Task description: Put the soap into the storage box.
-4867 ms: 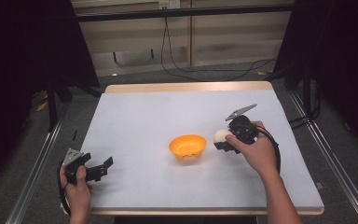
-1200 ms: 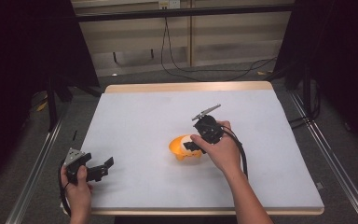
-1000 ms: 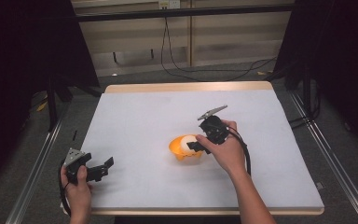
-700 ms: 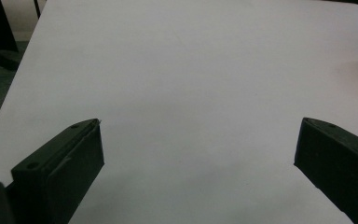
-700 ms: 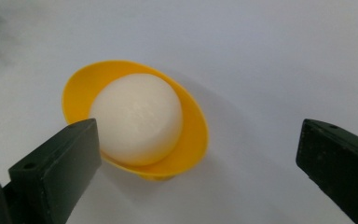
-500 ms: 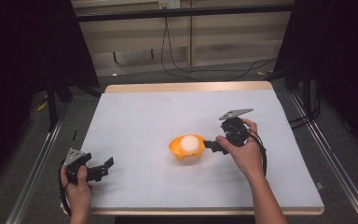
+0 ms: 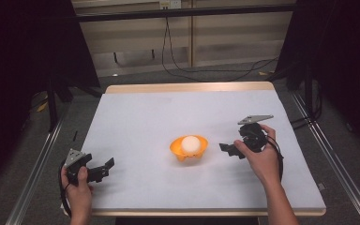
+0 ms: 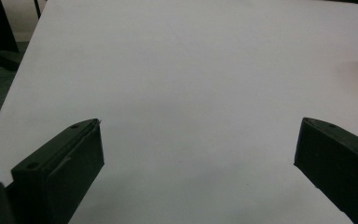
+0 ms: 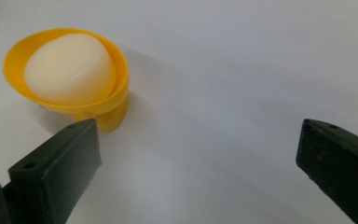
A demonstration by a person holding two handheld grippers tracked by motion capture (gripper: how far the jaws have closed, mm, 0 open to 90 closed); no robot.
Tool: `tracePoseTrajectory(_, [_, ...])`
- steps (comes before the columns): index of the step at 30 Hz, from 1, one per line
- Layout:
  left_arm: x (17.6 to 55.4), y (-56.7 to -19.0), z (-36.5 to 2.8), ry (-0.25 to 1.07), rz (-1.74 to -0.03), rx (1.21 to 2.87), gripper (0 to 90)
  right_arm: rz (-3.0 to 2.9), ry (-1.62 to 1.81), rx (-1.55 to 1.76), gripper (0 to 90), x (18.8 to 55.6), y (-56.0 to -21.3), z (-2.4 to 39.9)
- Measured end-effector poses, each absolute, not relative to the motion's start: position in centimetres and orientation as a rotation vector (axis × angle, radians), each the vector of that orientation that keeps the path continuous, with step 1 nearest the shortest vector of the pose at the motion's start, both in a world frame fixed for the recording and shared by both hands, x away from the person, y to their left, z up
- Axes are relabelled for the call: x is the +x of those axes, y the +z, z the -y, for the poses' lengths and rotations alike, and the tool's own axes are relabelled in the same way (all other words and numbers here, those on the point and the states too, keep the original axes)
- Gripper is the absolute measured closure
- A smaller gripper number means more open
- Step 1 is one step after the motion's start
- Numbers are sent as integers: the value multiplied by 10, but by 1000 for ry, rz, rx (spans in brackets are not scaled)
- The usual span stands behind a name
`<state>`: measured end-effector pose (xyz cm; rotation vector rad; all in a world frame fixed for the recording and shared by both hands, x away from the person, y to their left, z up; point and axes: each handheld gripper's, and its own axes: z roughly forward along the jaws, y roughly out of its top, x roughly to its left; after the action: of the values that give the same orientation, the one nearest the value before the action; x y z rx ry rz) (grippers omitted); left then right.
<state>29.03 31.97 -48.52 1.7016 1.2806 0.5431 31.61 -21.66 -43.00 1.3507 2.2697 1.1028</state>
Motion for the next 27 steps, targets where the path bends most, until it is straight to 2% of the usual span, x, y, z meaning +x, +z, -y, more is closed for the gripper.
tracePoseTrajectory(27, [290, -485, -319, 554, -1274, 1707, 12, -2135, 1076, 1488, 0, 288, -452, 292])
